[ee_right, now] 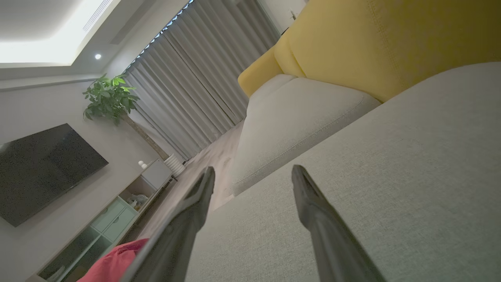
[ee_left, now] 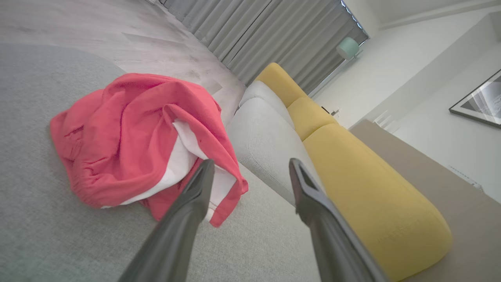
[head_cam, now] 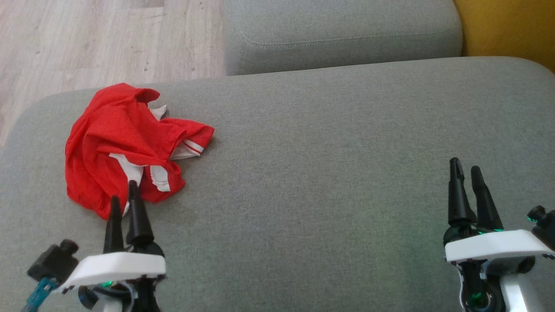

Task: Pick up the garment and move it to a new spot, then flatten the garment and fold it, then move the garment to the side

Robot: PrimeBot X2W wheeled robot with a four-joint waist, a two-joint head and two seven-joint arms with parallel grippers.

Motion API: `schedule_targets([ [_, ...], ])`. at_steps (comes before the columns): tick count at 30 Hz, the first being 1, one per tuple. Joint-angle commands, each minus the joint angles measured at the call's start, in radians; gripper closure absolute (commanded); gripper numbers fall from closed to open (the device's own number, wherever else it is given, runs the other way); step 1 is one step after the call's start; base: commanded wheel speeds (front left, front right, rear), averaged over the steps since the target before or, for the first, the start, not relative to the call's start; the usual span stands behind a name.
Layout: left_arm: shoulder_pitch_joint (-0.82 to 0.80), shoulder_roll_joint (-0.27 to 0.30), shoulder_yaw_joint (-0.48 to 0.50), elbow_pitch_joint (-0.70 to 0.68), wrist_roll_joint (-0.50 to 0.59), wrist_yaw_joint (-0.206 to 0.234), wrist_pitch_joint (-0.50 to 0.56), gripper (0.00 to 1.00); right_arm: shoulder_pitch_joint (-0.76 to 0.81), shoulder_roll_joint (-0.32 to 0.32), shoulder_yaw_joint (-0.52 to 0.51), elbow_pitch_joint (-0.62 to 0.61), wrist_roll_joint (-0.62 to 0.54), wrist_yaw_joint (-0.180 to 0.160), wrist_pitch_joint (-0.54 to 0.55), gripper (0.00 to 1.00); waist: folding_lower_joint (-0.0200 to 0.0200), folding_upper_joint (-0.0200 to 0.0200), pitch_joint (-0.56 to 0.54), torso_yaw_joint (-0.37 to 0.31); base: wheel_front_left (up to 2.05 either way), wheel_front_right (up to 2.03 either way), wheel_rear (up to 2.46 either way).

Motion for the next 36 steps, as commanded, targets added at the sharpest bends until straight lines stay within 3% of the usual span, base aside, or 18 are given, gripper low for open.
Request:
schedule_targets([
  [1,-0.049,0.006,0.001,-0.042,0.057,0.005,-0.013,0.0,-0.044,-0.007,0.021,-0.039,-0.052,0.0,-0.018,0.0,0.0,0.0,-0.001,-0.001,0.0,0.0,0.0],
  [11,-0.051,0.054,-0.105,-0.016,0.252,0.036,-0.04,0.0,-0.043,-0.007,0.034,-0.03,-0.202,0.0,-0.045,0.0,0.0,0.0,-0.001,-0.002,0.0,0.0,0.0],
  [36,-0.111,0.17,-0.346,0.015,0.557,0.228,-0.114,0.0,-0.038,-0.009,0.082,-0.064,-0.569,-0.001,-0.119,0.0,0.0,0.0,-0.004,-0.003,0.0,0.0,0.0],
])
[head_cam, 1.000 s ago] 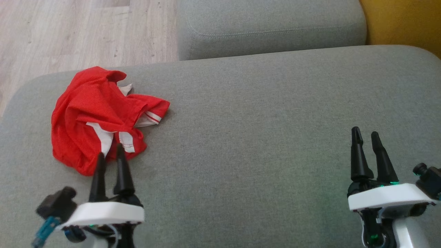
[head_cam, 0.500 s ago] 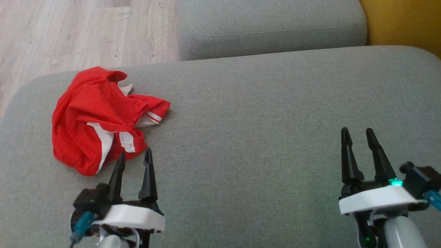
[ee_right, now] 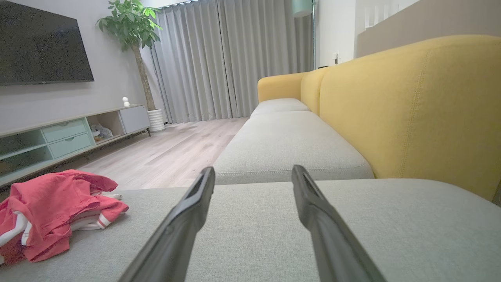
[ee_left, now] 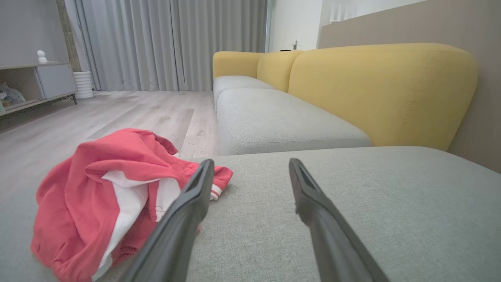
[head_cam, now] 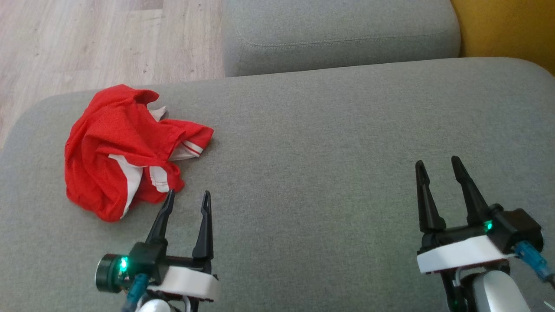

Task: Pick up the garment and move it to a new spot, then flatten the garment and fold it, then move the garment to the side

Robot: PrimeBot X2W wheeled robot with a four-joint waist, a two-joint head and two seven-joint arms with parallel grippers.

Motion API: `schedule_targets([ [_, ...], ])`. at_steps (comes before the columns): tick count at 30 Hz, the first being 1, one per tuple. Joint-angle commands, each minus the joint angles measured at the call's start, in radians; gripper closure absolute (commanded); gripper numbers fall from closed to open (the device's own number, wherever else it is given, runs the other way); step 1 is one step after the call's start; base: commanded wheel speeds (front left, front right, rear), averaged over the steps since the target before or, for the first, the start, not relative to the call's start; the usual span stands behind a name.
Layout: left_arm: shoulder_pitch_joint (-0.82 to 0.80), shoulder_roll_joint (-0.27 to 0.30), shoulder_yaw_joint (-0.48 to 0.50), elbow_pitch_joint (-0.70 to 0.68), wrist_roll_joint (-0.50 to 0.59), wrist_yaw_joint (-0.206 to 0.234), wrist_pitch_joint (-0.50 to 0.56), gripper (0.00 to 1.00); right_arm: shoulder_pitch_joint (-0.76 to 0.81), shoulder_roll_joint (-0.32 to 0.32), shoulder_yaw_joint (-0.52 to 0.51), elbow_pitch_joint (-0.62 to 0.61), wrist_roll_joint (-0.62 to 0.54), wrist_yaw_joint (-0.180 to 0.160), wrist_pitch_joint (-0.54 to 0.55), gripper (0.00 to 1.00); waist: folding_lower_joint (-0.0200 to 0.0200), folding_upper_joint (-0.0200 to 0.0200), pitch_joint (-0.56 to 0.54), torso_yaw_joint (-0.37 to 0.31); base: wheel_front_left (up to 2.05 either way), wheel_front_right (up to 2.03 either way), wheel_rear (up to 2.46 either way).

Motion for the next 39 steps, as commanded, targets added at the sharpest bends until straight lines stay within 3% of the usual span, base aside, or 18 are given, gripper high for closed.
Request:
schedule_targets([
  [1,-0.064,0.026,0.008,-0.034,0.041,0.021,-0.019,0.0,-0.039,-0.008,0.026,-0.049,-0.051,-0.001,-0.017,0.0,0.0,0.0,0.0,0.001,0.0,0.0,0.0],
  [8,-0.076,0.044,-0.038,-0.033,0.114,0.063,-0.04,0.0,-0.035,-0.009,0.047,-0.062,-0.125,-0.001,-0.038,0.0,0.0,0.0,-0.002,0.005,0.0,0.0,0.0],
  [13,-0.067,0.027,-0.026,-0.064,0.09,0.06,-0.052,0.0,-0.028,-0.009,0.049,-0.065,-0.105,-0.001,-0.05,0.0,-0.0001,0.0,-0.001,0.007,0.0,0.0,0.0],
  [23,0.0,-0.065,0.101,-0.113,0.064,-0.043,-0.081,0.0,0.001,-0.01,0.04,-0.015,0.103,-0.001,-0.079,0.0,-0.0001,0.0,-0.004,0.007,0.0,0.0,0.0],
  [30,0.033,-0.106,0.15,-0.033,0.124,-0.117,-0.096,0.0,0.006,-0.01,0.054,0.047,0.114,-0.001,-0.094,0.0,-0.0001,0.0,-0.009,0.006,0.0,0.0,0.0],
  [39,0.029,-0.134,0.188,0.015,0.144,-0.151,-0.096,0.0,-0.004,-0.01,0.06,0.06,0.1,-0.001,-0.094,0.0,-0.0001,0.0,-0.01,0.005,0.0,0.0,0.0],
])
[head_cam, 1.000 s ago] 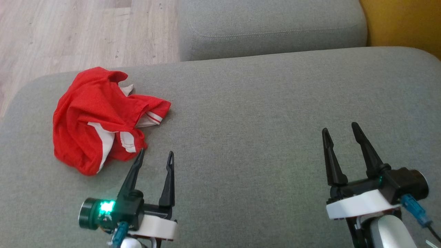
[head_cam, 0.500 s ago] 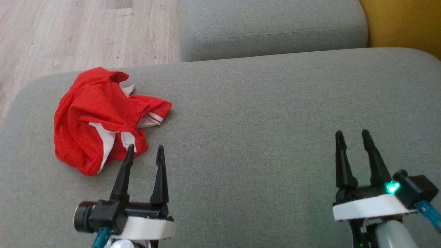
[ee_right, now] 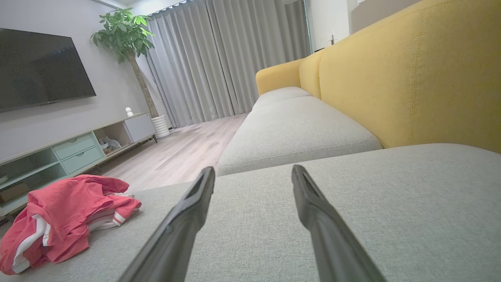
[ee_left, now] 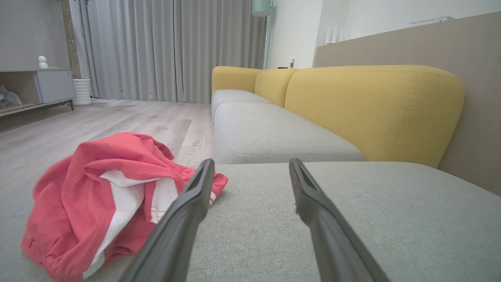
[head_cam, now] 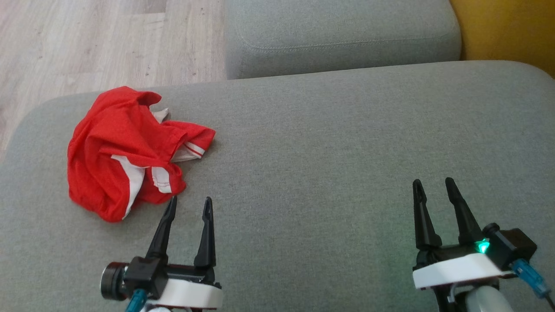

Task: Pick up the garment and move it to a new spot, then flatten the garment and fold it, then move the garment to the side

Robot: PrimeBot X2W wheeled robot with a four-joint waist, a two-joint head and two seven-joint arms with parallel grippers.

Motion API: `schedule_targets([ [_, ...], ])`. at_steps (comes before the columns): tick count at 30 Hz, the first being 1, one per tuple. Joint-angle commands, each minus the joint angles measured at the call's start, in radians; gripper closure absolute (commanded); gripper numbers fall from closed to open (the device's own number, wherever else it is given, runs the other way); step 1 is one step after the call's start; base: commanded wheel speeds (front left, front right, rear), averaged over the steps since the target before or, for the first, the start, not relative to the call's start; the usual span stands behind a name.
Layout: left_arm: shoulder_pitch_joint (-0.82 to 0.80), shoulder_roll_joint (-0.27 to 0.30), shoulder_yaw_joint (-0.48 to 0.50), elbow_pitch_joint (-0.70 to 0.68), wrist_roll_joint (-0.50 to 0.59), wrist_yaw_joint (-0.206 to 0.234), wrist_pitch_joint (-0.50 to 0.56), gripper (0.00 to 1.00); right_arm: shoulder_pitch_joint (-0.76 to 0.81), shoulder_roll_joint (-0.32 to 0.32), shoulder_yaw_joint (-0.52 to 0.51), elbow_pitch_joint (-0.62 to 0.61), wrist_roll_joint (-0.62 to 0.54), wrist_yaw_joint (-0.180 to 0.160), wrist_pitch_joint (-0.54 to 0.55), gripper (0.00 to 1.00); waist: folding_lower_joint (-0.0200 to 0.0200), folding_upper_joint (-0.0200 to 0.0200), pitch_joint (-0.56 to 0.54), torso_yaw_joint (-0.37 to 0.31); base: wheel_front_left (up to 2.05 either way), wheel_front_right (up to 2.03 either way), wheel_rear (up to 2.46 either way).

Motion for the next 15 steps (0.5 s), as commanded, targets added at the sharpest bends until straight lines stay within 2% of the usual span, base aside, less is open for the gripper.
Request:
schedule_targets([
  [1,-0.027,-0.005,0.044,-0.032,0.012,-0.001,-0.008,0.0,-0.036,-0.009,0.026,-0.03,0.002,-0.001,-0.011,0.0,0.0,0.0,0.0,0.001,0.0,0.0,0.0],
  [8,-0.024,-0.009,0.059,-0.034,0.021,-0.008,-0.008,0.0,-0.031,-0.009,0.036,-0.029,0.013,-0.001,-0.011,0.0,0.0,0.0,-0.007,0.022,0.0,0.0,0.0],
  [15,-0.015,-0.009,0.075,-0.028,0.03,-0.002,-0.008,0.0,-0.023,-0.009,0.079,-0.033,0.027,-0.001,-0.011,0.0,0.0,0.0,-0.023,0.102,0.0,0.0,0.0],
])
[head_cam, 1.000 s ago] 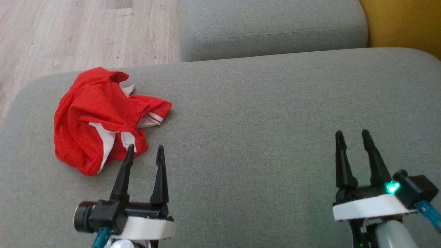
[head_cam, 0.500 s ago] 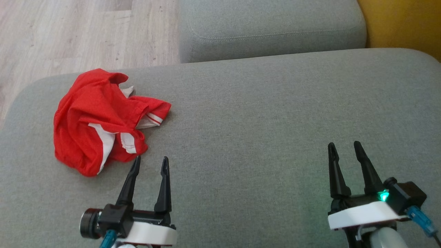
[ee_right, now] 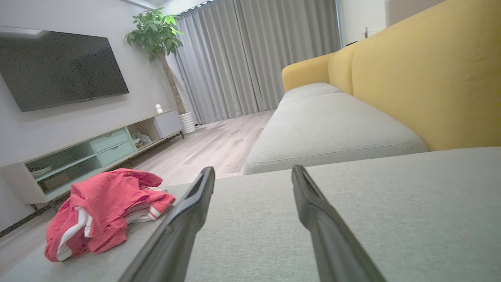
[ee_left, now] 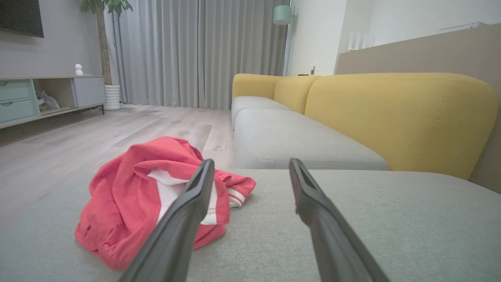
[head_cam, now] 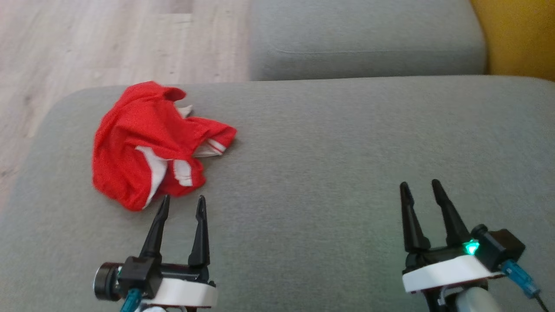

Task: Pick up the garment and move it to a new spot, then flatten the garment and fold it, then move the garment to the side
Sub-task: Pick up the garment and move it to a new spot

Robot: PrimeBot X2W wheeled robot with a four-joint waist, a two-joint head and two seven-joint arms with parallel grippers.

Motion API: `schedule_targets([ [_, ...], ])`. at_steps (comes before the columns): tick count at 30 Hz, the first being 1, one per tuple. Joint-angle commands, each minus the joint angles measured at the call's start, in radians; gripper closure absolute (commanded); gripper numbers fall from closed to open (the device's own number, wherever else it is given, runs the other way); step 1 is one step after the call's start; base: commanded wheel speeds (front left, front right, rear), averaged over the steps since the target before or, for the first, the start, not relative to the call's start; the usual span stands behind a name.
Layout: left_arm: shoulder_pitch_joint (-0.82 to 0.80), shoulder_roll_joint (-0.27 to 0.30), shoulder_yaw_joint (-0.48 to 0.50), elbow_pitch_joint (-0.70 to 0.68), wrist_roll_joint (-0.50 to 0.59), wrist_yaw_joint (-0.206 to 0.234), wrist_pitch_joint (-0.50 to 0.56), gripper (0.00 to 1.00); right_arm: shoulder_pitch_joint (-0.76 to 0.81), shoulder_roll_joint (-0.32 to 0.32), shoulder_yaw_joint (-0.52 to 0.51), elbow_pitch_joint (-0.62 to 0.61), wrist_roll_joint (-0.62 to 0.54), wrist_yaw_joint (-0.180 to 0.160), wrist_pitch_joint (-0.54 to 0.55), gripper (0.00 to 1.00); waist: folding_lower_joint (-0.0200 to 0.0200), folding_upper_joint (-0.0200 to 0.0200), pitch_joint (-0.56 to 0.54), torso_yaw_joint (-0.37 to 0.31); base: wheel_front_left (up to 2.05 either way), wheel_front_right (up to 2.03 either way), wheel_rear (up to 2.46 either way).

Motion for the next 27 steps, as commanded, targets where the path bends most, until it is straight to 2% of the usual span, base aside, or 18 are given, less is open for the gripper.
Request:
schedule_targets([
  [1,-0.015,-0.003,0.045,-0.027,0.015,0.004,-0.008,0.0,-0.022,-0.009,0.037,-0.033,0.007,-0.001,-0.011,0.0,0.0,0.0,-0.009,0.041,0.0,0.0,0.0],
  [17,0.016,-0.003,0.127,-0.024,0.049,-0.018,-0.008,0.0,0.011,-0.009,0.141,-0.04,0.041,-0.001,-0.011,0.0,0.0,0.0,-0.043,0.254,0.0,0.0,0.0],
  [27,0.028,-0.003,0.152,-0.026,0.066,-0.034,-0.008,0.0,0.019,-0.009,0.171,-0.049,0.064,-0.001,-0.011,0.0,0.0,0.0,-0.051,0.346,0.0,0.0,0.0],
])
